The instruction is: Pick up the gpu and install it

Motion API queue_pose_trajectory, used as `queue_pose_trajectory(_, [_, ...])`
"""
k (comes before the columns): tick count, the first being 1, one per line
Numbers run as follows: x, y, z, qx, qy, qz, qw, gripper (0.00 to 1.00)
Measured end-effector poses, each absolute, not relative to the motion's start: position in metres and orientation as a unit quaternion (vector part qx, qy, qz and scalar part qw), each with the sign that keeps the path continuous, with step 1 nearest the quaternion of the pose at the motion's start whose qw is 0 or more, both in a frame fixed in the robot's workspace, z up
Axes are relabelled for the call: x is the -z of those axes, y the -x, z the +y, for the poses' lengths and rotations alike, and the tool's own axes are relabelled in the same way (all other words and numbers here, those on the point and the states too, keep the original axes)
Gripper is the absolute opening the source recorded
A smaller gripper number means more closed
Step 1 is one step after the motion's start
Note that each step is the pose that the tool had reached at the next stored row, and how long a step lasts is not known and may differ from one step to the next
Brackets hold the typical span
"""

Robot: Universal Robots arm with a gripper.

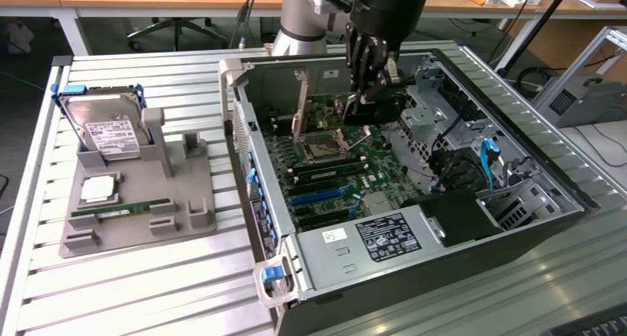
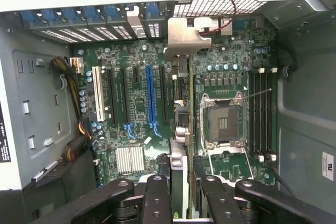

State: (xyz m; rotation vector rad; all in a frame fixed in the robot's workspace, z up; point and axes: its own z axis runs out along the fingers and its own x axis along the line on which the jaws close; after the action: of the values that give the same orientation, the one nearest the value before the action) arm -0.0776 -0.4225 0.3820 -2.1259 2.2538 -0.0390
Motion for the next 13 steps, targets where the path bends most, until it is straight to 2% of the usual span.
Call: queue_pose_trajectory(13, [-0.3796,0.0776,-0.4293,0.013,0.686,0.727,0.021,0.27])
